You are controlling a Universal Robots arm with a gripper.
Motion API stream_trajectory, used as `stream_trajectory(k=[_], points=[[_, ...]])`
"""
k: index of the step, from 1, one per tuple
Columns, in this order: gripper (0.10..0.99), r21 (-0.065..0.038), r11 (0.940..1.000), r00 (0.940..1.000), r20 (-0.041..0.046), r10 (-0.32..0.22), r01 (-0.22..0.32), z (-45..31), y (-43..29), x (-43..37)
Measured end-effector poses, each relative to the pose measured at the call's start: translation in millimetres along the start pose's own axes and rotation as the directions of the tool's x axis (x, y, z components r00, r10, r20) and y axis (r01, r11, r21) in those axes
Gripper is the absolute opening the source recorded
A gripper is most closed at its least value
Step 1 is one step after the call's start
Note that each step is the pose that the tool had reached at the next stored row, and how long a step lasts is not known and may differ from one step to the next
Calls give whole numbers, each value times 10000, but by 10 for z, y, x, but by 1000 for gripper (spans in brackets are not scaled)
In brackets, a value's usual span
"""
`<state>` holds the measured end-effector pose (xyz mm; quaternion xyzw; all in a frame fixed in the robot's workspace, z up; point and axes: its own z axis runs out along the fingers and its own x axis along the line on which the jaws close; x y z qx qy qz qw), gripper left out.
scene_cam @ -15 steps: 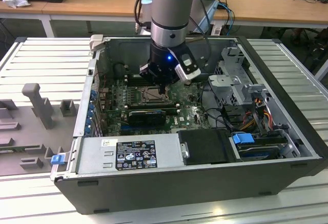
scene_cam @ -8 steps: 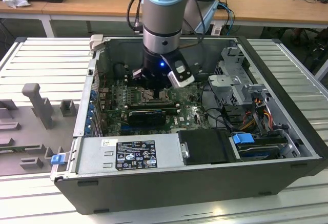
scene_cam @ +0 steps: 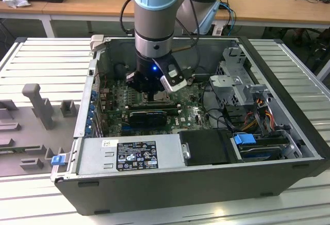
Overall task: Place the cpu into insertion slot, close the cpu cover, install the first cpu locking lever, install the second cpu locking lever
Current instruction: 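Install the second cpu locking lever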
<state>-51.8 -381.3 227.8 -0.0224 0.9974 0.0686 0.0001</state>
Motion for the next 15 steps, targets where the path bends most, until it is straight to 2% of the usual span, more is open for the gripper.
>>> stream_trajectory(k=[2, 3, 8, 15], points=[[106, 1, 10000, 10000, 0, -1, 1, 37, -5, 0], [106, -32, 10000, 10000, -1, -3, 3, 53, -13, 0], [106, -241, 9997, 10000, 11, -1, 1, 52, -37, 6], [106, -431, 9991, 10000, 13, -49, 49, 42, -120, 34]])
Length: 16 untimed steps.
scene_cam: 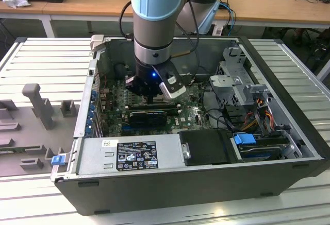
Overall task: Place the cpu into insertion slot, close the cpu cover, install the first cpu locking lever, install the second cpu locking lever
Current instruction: 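Install the second cpu locking lever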
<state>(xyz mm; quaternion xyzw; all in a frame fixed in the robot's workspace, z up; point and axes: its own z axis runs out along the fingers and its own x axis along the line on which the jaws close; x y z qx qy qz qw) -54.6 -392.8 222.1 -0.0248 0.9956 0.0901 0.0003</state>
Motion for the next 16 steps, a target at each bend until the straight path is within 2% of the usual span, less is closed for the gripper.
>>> stream_trajectory(k=[2, 6, 12, 14, 16], points=[[106, -40, 10000, 10000, -6, -46, 46, -2, -14, 17], [106, -235, 9995, 9998, -24, -215, 214, 25, -35, 64], [106, -329, 9990, 9995, -35, -318, 317, 112, -50, 87], [106, -409, 9987, 9995, -30, -320, 318, 129, -53, 122], [106, -575, 9978, 9995, -13, -322, 321, 160, -60, 161]])
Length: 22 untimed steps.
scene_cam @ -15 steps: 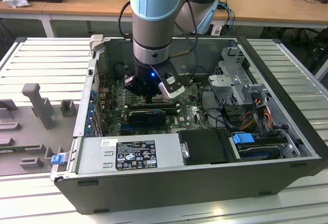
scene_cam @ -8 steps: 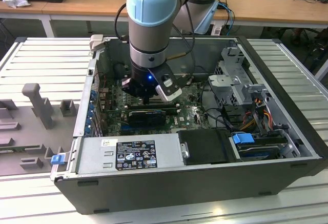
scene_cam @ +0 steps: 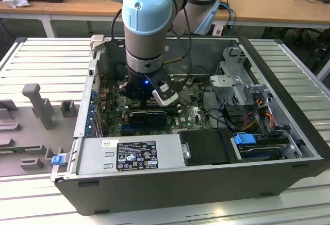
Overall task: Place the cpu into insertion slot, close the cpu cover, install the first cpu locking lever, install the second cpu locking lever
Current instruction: 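Install the second cpu locking lever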
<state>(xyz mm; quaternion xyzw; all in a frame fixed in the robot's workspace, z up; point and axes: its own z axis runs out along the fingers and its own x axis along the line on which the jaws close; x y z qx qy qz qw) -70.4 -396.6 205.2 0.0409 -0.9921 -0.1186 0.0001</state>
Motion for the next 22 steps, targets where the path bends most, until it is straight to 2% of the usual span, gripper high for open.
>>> stream_trajectory(k=[2, 3, 5, 8, 9, 13, 20, 22], points=[[106, -103, 9999, 10000, 9, 0, 0, 20, -9, 3], [106, -243, 9997, 10000, 20, -2, 3, 31, -15, 7], [106, -325, 9995, 10000, 27, -3, 4, 48, -25, 10], [106, -515, 9987, 10000, 42, -8, 10, 75, -33, 29], [106, -551, 9985, 10000, 44, -10, 12, 82, -33, 40], [106, -643, 9979, 10000, 50, -15, 18, 86, -33, 61], [106, -650, 9979, 10000, 51, -14, 17, -196, 36, 58], [106, -653, 9979, 10000, 53, -15, 19, -203, 38, 57]])
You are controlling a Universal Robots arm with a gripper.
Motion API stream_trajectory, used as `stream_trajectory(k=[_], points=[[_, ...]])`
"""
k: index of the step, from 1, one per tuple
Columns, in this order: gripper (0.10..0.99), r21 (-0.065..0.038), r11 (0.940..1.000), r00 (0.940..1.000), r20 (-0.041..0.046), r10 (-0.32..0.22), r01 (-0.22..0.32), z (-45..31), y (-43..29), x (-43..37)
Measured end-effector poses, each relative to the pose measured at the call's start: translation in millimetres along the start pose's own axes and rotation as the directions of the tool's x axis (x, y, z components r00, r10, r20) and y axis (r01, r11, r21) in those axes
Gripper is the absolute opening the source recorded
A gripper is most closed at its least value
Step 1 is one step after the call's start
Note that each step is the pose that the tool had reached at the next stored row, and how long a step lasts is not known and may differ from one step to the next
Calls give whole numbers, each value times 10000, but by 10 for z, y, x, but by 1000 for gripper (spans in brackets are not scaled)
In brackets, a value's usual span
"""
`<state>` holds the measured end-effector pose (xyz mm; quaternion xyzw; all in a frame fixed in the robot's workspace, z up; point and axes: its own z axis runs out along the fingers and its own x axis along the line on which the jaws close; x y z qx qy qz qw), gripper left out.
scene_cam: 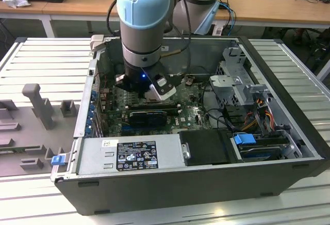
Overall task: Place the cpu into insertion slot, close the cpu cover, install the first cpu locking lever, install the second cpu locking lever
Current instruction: 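Install the second cpu locking lever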
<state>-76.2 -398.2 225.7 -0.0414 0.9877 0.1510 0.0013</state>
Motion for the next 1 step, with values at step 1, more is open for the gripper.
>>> stream_trajectory(k=[1], points=[[106, 1, 10000, 10000, 0, 0, 0, -1, 0, 0]])
